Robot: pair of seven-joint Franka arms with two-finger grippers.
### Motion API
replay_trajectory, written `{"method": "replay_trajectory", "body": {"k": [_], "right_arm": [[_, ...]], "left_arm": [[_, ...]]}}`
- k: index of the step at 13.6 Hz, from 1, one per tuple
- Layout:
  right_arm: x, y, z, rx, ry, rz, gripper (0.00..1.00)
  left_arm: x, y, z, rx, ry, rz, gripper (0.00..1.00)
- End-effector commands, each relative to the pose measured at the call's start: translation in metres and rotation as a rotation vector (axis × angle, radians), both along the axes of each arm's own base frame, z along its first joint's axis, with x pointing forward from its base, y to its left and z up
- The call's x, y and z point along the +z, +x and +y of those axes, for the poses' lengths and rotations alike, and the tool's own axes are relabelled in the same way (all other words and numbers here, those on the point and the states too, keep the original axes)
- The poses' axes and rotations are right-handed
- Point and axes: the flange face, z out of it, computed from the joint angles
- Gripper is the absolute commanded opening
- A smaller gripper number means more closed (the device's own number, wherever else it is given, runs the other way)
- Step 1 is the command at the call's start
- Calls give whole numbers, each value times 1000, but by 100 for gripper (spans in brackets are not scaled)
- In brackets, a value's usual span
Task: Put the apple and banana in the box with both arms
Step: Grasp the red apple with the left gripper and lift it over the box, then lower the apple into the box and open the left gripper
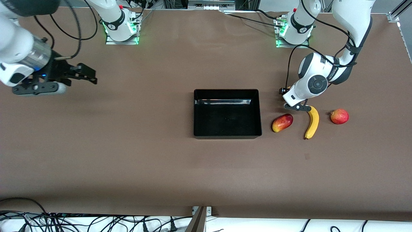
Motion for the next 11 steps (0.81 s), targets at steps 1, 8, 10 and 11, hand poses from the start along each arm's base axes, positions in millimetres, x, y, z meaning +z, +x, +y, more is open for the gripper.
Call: {"method": "replay_trajectory", "body": {"k": [1, 8, 10, 11], "right_arm": [[-1, -15, -12, 22, -40, 11, 100], [12, -17, -18, 53, -86, -45, 100], [19, -14, -18, 52, -83, -57, 100], [21, -14, -18, 55, -79, -57, 100]], "left_arm": [[87, 35, -51, -73, 36, -7, 6], [155, 130, -163, 139, 41, -31, 6], [118, 125, -201, 275, 91, -34, 6], [96, 114, -225, 325, 114, -39, 6]]}}
